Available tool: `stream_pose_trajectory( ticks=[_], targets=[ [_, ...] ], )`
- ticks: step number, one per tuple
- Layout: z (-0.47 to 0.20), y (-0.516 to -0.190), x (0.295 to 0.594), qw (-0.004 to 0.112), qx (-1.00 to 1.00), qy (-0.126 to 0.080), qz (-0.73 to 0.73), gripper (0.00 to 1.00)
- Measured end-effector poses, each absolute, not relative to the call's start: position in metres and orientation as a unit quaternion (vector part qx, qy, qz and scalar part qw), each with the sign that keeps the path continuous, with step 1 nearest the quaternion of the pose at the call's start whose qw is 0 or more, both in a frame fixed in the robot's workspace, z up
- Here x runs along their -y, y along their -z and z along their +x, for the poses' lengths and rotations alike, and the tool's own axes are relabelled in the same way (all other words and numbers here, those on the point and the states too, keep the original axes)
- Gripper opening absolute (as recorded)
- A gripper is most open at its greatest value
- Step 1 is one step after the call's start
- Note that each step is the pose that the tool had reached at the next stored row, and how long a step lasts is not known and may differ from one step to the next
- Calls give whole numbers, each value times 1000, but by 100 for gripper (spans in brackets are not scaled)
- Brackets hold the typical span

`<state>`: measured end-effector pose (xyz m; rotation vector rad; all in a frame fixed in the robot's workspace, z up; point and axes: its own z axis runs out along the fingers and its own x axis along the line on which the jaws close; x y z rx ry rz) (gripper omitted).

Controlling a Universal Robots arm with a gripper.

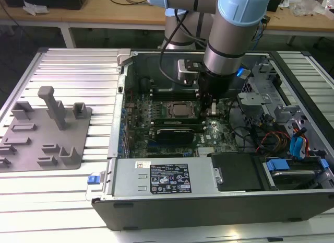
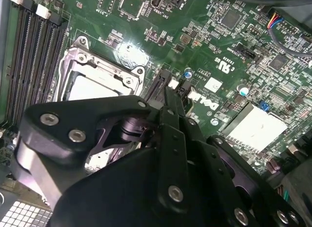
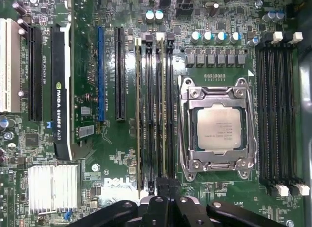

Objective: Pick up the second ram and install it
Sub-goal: 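Press down the second ram until it locks into place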

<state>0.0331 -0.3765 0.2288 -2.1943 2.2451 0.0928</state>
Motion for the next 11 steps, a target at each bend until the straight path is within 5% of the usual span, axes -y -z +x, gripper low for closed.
stream_pose_trajectory(
  ticks=[11],
  targets=[
    [33,-246,376,1,-715,-30,-699,8]
  ],
)
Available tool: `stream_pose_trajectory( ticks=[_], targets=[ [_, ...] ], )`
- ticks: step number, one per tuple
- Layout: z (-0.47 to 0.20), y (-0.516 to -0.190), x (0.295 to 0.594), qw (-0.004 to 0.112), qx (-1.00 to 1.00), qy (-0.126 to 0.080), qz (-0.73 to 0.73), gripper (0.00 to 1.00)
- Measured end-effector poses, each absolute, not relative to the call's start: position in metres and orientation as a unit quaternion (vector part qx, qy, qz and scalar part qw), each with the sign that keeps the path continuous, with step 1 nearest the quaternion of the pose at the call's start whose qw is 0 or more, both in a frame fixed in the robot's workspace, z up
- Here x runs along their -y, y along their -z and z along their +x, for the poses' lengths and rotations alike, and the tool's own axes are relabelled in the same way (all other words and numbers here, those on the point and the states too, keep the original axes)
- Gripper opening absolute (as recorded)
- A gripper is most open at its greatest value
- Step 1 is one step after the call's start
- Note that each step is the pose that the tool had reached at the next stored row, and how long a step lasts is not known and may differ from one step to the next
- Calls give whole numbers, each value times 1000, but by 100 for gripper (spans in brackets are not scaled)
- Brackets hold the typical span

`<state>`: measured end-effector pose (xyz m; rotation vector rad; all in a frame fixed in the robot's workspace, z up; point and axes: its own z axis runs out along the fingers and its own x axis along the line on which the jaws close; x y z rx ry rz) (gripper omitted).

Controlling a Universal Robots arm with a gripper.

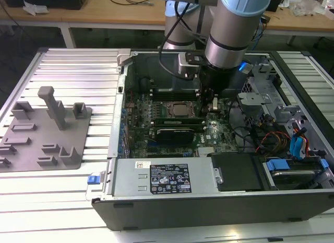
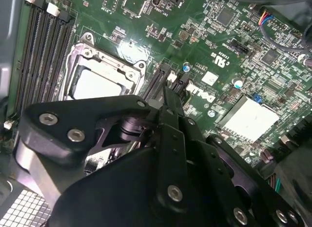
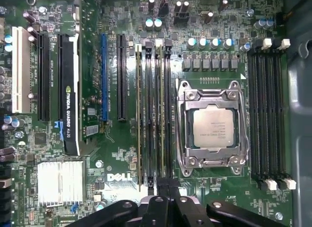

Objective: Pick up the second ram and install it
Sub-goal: 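Press down the second ram until it locks into place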

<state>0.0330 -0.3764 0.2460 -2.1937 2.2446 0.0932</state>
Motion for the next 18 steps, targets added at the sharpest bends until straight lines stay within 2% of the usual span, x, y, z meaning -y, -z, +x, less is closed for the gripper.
stream_pose_trajectory(
  ticks=[4,11,18],
  targets=[
    [27,-246,376,1,-715,-30,-699,8],
    [-44,-246,376,2,-715,-29,-699,8],
    [-54,-244,377,1,-715,-29,-699,8]
  ],
)
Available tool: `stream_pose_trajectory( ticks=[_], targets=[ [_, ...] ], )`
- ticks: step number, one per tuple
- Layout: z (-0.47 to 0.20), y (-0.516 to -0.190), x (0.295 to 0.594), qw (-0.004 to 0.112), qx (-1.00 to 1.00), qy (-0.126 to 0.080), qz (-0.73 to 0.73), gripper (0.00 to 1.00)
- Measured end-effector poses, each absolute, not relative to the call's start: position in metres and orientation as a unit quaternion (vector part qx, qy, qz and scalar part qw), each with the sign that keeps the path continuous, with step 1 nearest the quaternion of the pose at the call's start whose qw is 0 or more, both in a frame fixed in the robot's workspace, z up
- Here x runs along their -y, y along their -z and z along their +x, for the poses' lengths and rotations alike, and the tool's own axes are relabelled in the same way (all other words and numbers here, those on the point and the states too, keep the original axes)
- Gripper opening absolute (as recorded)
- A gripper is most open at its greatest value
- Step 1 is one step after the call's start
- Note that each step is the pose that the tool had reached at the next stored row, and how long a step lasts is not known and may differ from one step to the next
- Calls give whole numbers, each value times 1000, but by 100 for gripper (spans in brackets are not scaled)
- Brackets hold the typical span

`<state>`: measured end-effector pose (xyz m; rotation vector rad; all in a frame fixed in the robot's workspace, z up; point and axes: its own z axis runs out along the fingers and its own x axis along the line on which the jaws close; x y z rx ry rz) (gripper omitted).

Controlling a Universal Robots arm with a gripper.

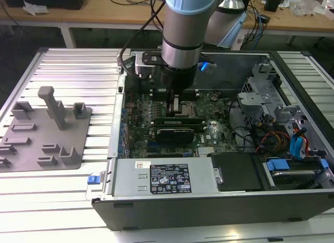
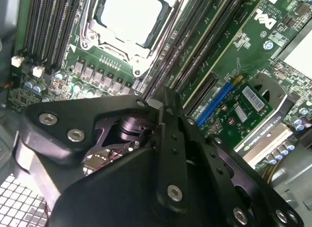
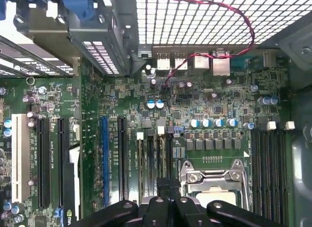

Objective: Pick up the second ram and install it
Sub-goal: 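Press down the second ram until it locks into place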

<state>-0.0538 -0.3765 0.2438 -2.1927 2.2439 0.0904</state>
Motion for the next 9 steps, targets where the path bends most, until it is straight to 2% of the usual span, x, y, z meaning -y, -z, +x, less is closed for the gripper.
stream_pose_trajectory(
  ticks=[9],
  targets=[
    [-55,-233,376,1,-715,-29,-699,8]
  ],
)
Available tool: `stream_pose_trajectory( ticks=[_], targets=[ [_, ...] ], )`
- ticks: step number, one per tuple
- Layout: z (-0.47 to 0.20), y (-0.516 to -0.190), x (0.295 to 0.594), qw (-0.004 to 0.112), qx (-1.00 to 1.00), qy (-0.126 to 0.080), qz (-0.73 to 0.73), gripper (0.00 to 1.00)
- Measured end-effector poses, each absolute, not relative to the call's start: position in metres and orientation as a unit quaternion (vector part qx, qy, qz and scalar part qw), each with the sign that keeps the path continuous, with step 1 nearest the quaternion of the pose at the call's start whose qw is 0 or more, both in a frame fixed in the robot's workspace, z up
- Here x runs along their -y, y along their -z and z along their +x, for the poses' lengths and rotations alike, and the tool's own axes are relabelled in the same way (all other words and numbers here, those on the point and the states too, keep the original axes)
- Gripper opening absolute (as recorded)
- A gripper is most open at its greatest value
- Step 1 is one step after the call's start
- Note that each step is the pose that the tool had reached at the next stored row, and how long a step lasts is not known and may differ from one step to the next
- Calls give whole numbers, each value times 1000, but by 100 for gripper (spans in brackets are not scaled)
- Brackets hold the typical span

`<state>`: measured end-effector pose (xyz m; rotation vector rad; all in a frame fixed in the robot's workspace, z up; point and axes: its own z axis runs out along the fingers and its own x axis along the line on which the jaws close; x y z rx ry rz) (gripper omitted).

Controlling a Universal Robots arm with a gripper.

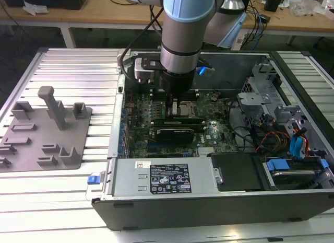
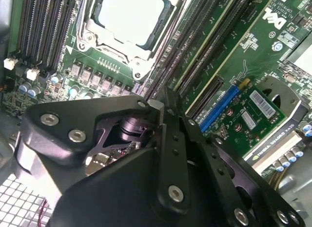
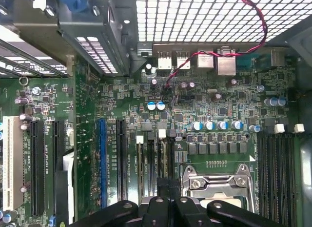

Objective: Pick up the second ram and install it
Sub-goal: 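Press down the second ram until it locks into place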

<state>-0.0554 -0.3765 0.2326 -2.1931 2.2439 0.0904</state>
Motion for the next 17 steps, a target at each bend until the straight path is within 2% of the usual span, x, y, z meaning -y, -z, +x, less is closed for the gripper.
stream_pose_trajectory(
  ticks=[12,17],
  targets=[
    [-55,-229,376,2,-715,-29,-699,8],
    [-55,-252,376,3,-715,-28,-699,8]
  ],
)
